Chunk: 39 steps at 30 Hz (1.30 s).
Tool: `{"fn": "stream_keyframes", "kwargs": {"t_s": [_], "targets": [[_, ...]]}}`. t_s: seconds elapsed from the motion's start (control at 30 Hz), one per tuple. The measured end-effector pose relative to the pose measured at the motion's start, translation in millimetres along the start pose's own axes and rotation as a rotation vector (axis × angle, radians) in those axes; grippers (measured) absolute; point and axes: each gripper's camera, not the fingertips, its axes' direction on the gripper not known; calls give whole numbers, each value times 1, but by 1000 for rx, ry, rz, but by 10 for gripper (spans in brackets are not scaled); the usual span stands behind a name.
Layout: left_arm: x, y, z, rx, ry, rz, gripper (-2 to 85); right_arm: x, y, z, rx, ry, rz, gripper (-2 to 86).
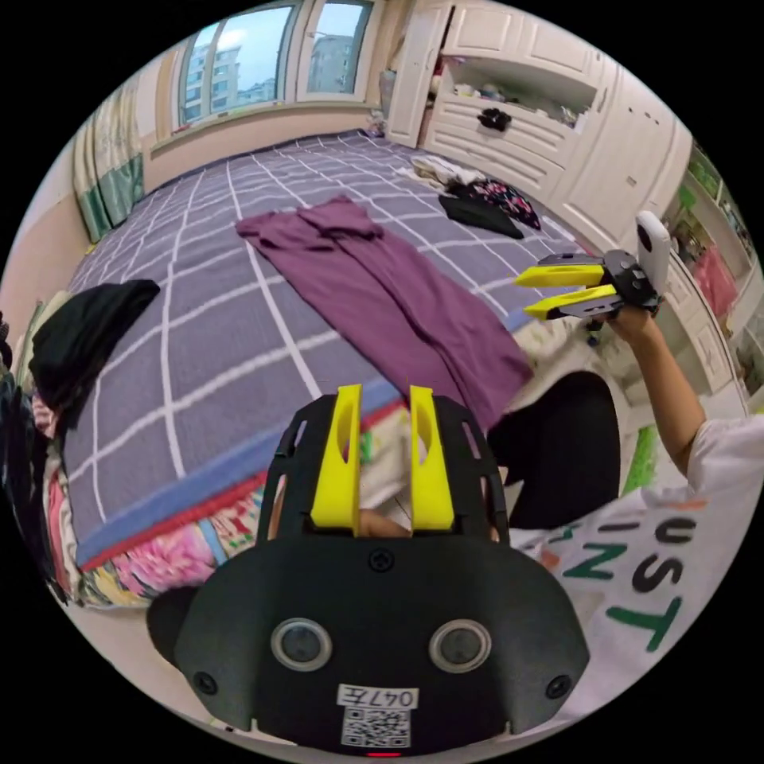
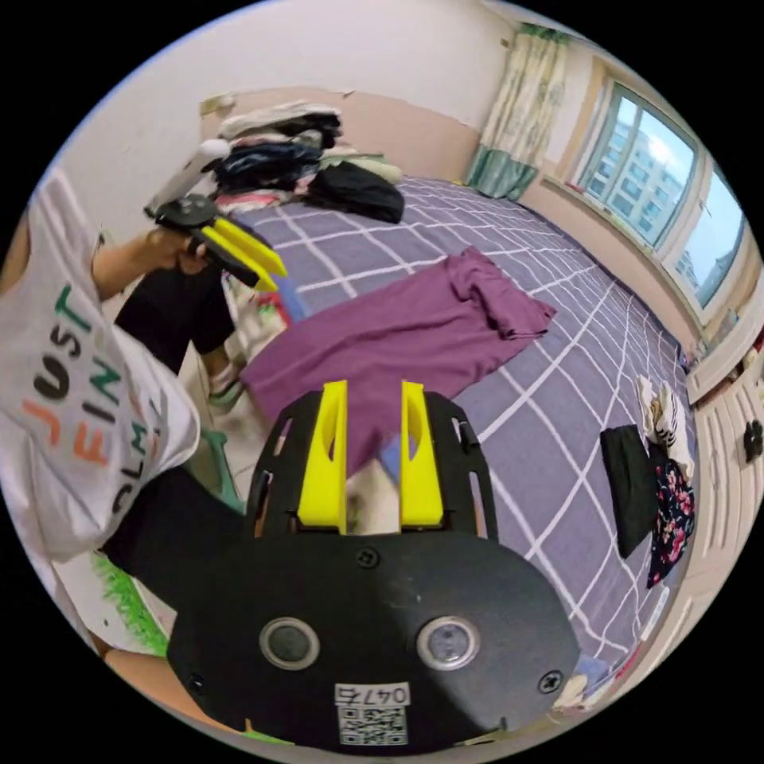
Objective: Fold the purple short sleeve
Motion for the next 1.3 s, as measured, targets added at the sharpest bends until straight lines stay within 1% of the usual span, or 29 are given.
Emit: {"fn": "stream_keyframes", "kwargs": {"t_s": [0.03,0.1,0.23,0.27,0.3,0.33,0.4,0.47,0.53,0.6,0.7,0.8,0.9,1.07,1.17,1.23,1.3], "targets": [[13,21,3,-19,22,15,104,-17,9,0,-13,12,-22,61],[31,44,7,-37,52,20,109,-77,43,9,-89,115,-120,67],[45,61,22,-72,117,-67,112,-128,71,31,-133,219,-249,72],[46,60,23,-72,104,-70,112,-139,74,38,-138,259,-304,69],[51,58,24,-67,52,-76,112,-147,76,48,-154,301,-363,64],[56,54,25,-60,-9,-76,112,-150,77,53,-165,322,-388,61],[65,47,25,-54,-70,-64,112,-157,78,75,-221,357,-480,41],[70,41,31,-71,-92,-71,107,-156,77,79,-214,383,-499,22],[68,36,41,-89,-96,-116,84,-149,74,70,-168,353,-458,11],[64,34,48,-102,-97,-157,54,-131,73,53,-107,278,-350,4],[58,36,53,-101,-85,-187,12,-107,77,36,-71,207,-236,1],[55,38,53,-94,-84,-176,0,-94,83,24,-57,167,-201,0],[50,40,52,-98,-79,-168,-3,-90,90,25,-118,193,-243,-1],[37,42,48,-109,-35,-170,3,-71,94,31,-132,148,-201,5],[29,44,45,-113,-17,-177,29,-58,90,43,-267,97,-206,25],[21,48,42,-158,18,-209,80,-45,93,32,-260,67,-148,40],[14,53,40,-155,92,-211,102,-24,93,9,-166,-4,-22,51]]}}
